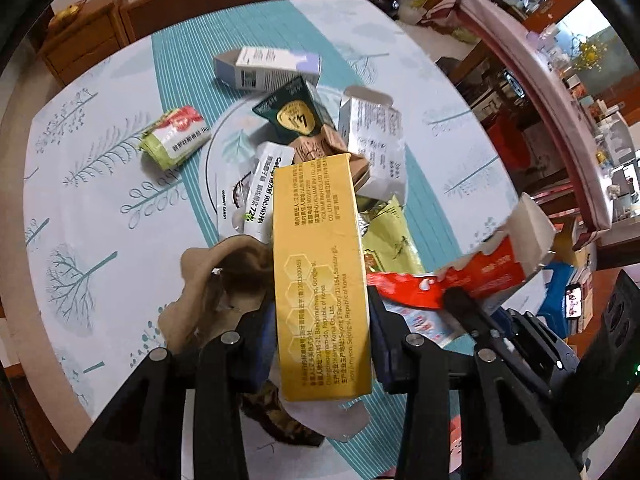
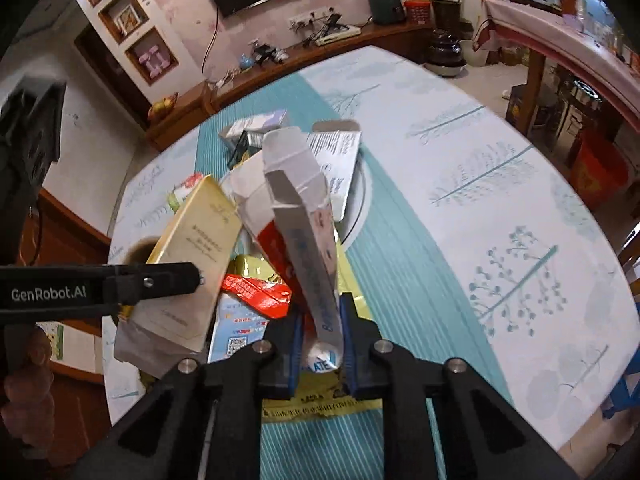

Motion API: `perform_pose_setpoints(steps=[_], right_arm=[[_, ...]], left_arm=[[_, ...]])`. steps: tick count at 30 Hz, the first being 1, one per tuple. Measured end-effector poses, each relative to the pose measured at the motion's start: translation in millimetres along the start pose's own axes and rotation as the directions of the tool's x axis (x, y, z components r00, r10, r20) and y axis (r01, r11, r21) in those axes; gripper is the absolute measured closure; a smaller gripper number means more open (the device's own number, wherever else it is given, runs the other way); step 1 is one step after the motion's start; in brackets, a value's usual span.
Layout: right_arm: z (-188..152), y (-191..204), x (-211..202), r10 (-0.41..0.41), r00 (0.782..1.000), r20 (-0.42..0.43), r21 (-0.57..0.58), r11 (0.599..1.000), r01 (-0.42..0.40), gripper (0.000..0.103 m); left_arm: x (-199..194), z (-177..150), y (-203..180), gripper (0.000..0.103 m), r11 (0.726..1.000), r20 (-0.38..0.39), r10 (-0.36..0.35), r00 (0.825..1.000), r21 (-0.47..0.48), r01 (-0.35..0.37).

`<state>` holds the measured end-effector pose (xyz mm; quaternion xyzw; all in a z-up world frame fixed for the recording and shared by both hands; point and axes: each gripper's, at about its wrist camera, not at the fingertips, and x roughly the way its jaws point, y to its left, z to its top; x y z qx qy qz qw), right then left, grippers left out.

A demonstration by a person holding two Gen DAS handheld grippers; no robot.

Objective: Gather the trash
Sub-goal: 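Grasp the yellow box with left tool while right tool grasps white-red carton, then carry the yellow box and white-red carton over the floor bin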

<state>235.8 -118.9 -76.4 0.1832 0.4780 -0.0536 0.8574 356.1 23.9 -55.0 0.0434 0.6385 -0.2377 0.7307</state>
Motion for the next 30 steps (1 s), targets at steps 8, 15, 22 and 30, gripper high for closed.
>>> perform_pose_setpoints(steps=[8,15,22,30], right_arm=[[-12,-8,-60,-0.023,0.998,0.055,0.005,1.000,0.023,0.086],[-44,-22,-103,-0.044,0.998,0.046,0.008,0.999,0.044,0.086],[-72,-49,-135,-0.071,0.997,0.039,0.013,0.997,0.070,0.086],[-91,-99,-178,-0.033,0.996,0.081,0.000,0.999,0.034,0.086]], left_arm=[[-53,-23,-19,0.065,0.994,0.079,-0.067,0.995,0.096,0.060],[-82,-55,-52,0.065,0.980,0.115,-0.082,0.990,0.190,0.059],[-91,-85,-98,0.065,0.967,0.131,-0.078,0.988,0.253,0.043],[-105,-130,-162,0.065,0.964,0.202,-0.051,0.978,0.267,-0.005]])
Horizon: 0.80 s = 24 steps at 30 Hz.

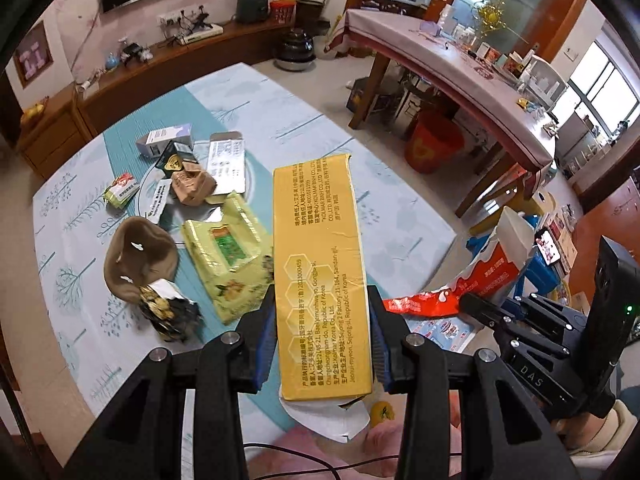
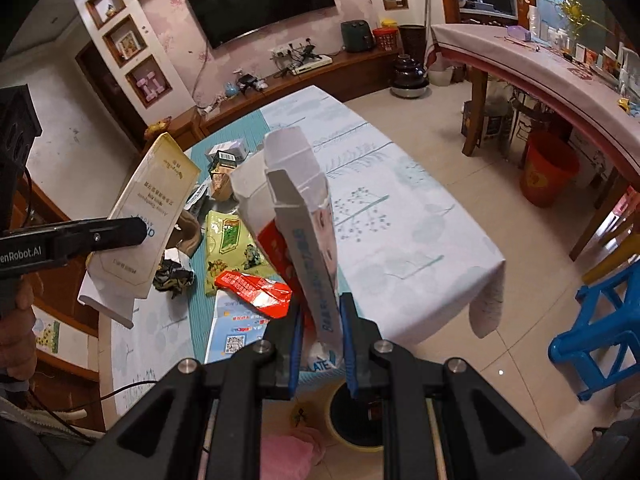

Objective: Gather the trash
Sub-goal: 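Carry the yellow box and white-red carton over the floor bin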

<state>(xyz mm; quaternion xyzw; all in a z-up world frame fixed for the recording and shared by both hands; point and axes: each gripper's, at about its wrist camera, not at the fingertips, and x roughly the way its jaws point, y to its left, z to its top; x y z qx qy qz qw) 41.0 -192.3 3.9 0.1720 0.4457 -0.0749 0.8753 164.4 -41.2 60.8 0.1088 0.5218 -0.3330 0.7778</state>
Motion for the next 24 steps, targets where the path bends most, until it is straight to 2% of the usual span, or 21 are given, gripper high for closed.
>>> perform_pose_setpoints(steps=[6,13,24], right_arm=[[-16,-36,-22,0.064,0.998,-0.016,-0.103,0.993,-0.066,0.086],[-48,-79,-40,0.126,0.989,-0.076,-0.167,0.976,-0.137,0.086],[-102,-99,-20,0.197,0.958,-0.209,-0.186,0.954,-0.237,0.086]], left_arm=[[-9,-33,-55,0.065,0.995,0.029,0.051,0.998,-0.084,-0.049],[-3,-82,-109,0.065,0.983,-0.027,0.107,0.994,-0.150,-0.110],[28,-133,-138,0.065,0.968,-0.151,0.161,0.975,-0.168,-0.186]])
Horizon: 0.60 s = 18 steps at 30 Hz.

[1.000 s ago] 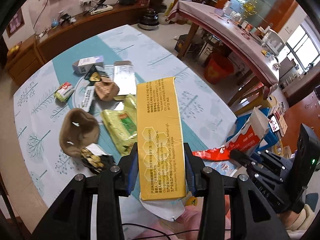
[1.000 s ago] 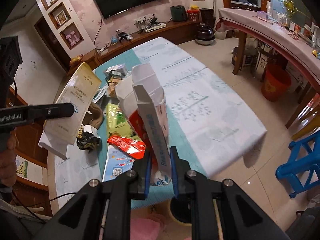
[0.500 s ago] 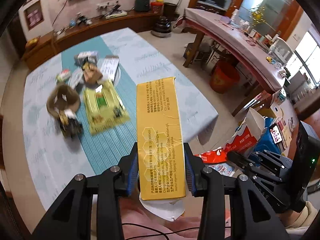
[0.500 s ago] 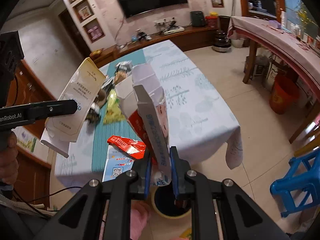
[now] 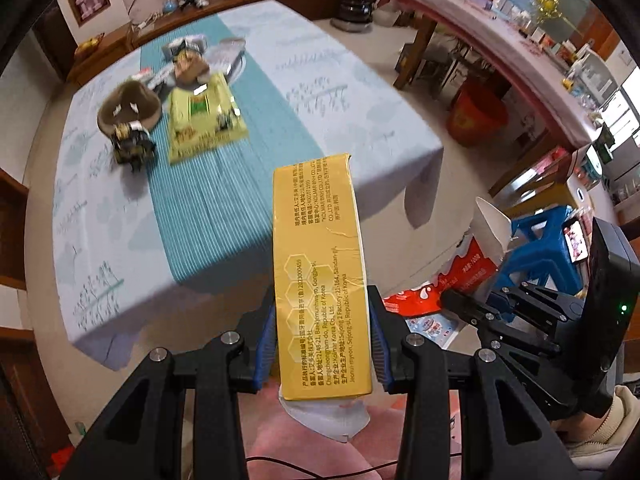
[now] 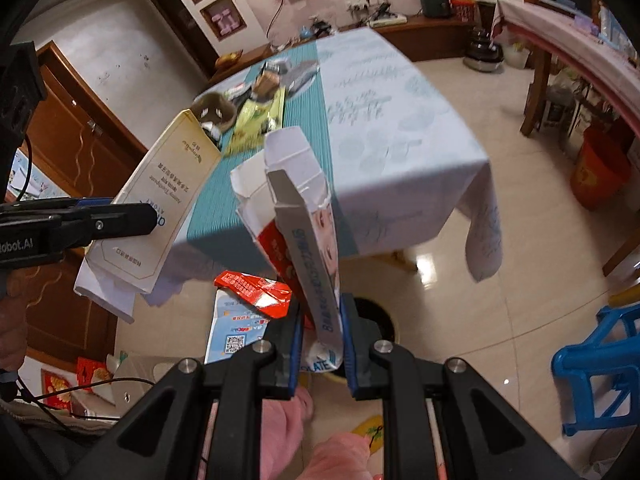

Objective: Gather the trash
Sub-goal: 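Carry the yellow box and white-red carton over the floor bin, then open left tool dropping yellow box while right tool releases carton into bin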

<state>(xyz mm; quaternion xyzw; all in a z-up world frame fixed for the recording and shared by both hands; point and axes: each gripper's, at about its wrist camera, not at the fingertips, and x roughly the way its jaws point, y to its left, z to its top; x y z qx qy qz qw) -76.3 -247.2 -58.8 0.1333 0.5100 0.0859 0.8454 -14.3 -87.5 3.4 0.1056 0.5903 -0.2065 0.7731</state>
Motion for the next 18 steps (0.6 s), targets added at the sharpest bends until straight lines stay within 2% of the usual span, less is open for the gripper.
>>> perform_pose_setpoints(steps=[5,10,18], right_arm=[[-21,-7,26,0.003,0.999,-0.037,0.031,1.000,-0.002,0.086],[-37,-20,62,-0.033,0.998,-0.059,0.063,0.997,0.037,0.086],[-81,-50,159,-0.127,0.985,-0.114,0.125,0.982,0.141,0.086]], left_arm=[[39,-17,-6,0.065,1.000,-0.056,0.009,0.998,0.011,-0.008],[97,-37,-10,0.065,1.000,-0.109,-0.004,0.994,0.029,0.007],[208,-71,-9,0.064,0.998,-0.118,0.018,0.993,0.069,-0.010]])
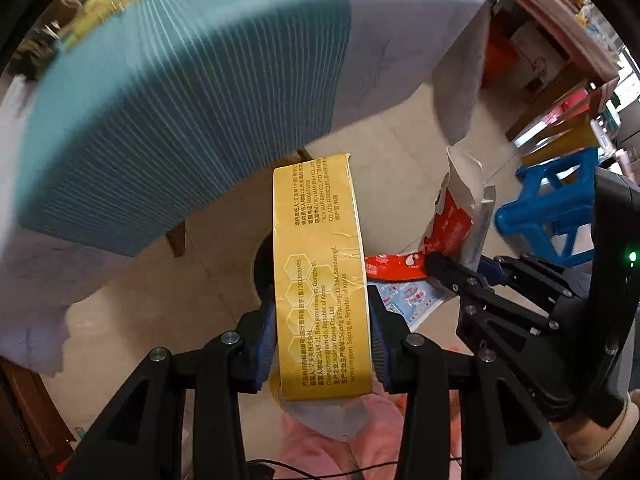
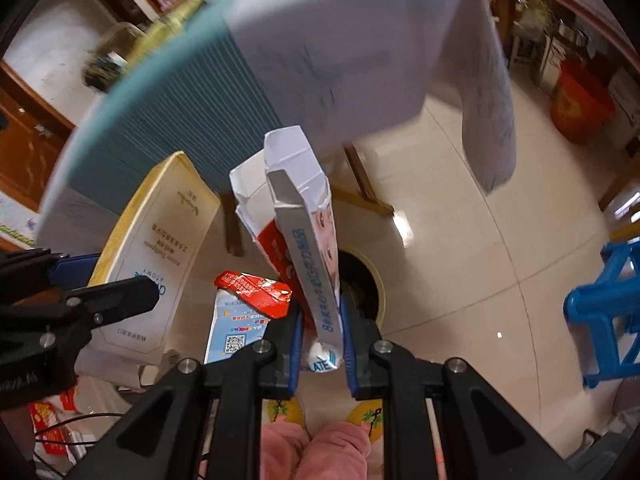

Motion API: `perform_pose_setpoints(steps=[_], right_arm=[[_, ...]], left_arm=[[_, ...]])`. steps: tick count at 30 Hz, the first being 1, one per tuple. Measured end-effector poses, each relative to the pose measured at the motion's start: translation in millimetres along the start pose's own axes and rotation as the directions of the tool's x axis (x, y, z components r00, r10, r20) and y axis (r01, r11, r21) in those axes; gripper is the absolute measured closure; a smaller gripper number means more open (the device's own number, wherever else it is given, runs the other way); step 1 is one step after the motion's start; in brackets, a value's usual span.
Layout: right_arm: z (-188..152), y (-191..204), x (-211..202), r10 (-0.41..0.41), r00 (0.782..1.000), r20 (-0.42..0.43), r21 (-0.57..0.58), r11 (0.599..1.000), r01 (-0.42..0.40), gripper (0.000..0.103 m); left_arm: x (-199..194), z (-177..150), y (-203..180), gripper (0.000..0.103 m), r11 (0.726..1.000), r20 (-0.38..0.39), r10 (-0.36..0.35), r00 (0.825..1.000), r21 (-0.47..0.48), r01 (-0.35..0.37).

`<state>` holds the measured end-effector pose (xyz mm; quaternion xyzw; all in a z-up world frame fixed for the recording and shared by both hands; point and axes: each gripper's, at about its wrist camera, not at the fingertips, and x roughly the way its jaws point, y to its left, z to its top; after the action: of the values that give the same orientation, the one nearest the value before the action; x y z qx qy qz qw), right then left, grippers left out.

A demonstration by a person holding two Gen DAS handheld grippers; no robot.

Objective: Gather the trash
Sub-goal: 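Open left tool dropping yellow box while right tool releases carton into bin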

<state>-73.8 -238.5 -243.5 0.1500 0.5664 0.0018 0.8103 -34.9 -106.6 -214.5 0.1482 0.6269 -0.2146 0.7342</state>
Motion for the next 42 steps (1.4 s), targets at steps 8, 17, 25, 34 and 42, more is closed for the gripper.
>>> perform_pose_setpoints(steps=[8,17,25,34,42], right_arm=[[-36,-12,94,-0.057,0.996,-0.072,0.033,0.998,0.059,0.086],[-53,-18,147,-0.081,0.989,-0.127,0.036,0.996,0.086,0.086],[-45,-7,166,-0.096,0.986,-0.136,0.004,0.995,0.098,0.086],[-43,-6,167,-0.099,0.987,-0.129,-0.010,0.995,0.099,0.086],[-40,-1,166,-0.065,0.989,-0.133,-0.014,0.998,0.063,0.083]], left_arm=[[106,-14,19,0.064,0.998,-0.028,0.010,1.000,-0.056,-0.011],[171,-14,45,0.063,0.992,-0.067,0.000,0.998,-0.124,-0.009],[187,-11,52,0.039,0.985,-0.064,0.008,0.998,-0.169,-0.018],[174,-12,49,0.037,0.989,-0.023,0.020,1.000,-0.143,-0.023],[150,-28,66,0.037,0.978,0.030,0.106,0.994,-0.184,-0.099]])
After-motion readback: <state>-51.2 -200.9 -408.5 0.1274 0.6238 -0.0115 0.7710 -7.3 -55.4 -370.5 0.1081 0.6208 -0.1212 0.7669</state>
